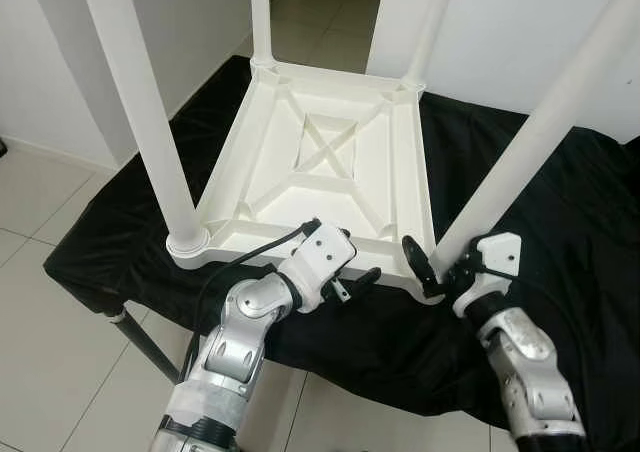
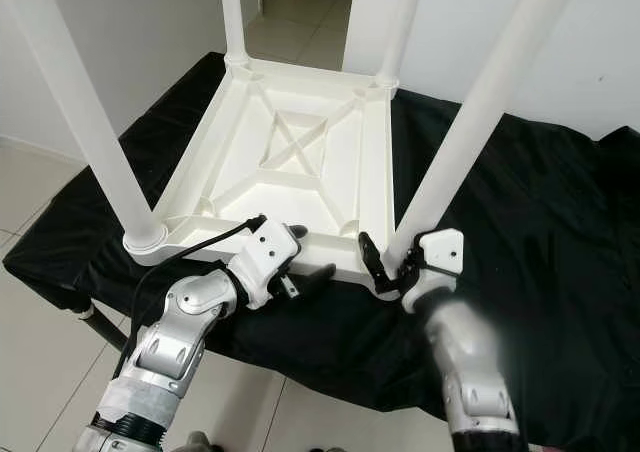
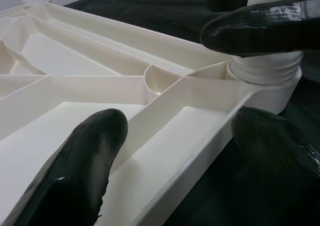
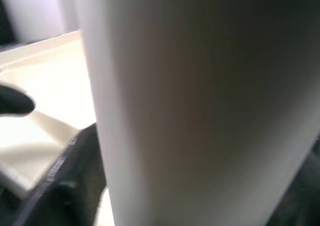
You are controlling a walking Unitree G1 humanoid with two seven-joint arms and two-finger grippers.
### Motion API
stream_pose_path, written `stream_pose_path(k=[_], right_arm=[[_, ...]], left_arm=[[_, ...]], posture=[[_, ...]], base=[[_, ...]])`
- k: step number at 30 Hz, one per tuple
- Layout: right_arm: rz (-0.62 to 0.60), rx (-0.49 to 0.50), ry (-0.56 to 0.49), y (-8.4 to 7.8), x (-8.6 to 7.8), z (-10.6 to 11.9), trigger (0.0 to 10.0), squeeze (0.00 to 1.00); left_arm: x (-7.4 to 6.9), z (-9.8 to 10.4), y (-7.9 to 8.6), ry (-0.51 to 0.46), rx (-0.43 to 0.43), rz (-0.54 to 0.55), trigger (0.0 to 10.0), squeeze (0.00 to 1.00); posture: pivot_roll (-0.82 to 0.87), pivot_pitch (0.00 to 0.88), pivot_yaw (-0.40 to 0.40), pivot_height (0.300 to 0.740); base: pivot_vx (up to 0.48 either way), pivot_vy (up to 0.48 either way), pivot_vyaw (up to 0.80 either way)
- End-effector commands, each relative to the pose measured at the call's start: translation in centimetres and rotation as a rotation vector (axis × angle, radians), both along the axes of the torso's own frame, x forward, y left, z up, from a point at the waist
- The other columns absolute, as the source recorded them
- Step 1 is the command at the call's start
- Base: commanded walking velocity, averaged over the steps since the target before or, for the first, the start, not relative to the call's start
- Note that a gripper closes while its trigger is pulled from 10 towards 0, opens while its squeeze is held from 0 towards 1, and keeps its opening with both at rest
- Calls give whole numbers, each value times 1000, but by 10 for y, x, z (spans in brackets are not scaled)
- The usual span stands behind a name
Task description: Building children table
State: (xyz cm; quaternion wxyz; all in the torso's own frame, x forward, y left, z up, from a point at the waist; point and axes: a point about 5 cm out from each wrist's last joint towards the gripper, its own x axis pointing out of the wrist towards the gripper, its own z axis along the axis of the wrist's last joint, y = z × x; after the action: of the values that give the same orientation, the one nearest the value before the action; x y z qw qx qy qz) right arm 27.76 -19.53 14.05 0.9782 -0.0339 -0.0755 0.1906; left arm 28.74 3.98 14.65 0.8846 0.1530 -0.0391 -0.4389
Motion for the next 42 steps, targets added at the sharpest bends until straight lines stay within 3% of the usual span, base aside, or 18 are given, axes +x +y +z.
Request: stream_pose_path(k=[1, 2, 14, 15, 16, 17, 29, 35, 37, 42], right_arm=[[18, -4, 22, -2, 1, -5, 1373, 0], [25, -14, 30, -4, 2, -6, 0, 0], [40, 8, 54, -14, 1, -12, 0, 0], [36, 28, 58, -13, -1, -12, 824, 0], [36, 28, 58, -13, -1, -12, 824, 0], [29, 53, 62, -10, -3, -13, 10000, 0], [-89, 130, 45, 5, -15, -10, 10000, 0], [-309, 133, 54, 8, -16, -9, 10000, 0], [-309, 133, 54, 8, -16, -9, 10000, 0], [-460, 183, 69, 11, -18, -12, 10000, 0]], left_arm=[[5, 2, 0, -36, -34, 138, 10000, 0], [5, 2, 0, -38, -35, 138, 10000, 0], [5, 3, 2, -39, -35, 147, 10000, 0], [5, 3, 2, -40, -34, 146, 10000, 0], [5, 3, 2, -40, -34, 146, 10000, 0], [5, 3, 3, -41, -33, 145, 10000, 0], [3, 1, 2, -38, -26, 136, 10000, 0], [3, 2, 1, -35, -29, 133, 10000, 0], [3, 2, 1, -35, -29, 133, 10000, 0], [3, 2, 1, -34, -29, 136, 10000, 0]], posture=[[32, 77, -74, 740], [36, 75, -76, 740], [42, 75, -73, 740], [42, 76, -71, 740], [42, 76, -71, 740], [39, 79, -66, 740], [26, 87, -61, 740], [26, 98, -61, 740], [26, 98, -61, 740], [31, 103, -66, 740]], base=[[0, 0, 0], [0, 0, 0], [0, 0, 0], [0, 0, 0], [0, 0, 0], [0, 0, 0], [0, 0, 0], [0, 0, 0], [0, 0, 0], [0, 0, 0]])
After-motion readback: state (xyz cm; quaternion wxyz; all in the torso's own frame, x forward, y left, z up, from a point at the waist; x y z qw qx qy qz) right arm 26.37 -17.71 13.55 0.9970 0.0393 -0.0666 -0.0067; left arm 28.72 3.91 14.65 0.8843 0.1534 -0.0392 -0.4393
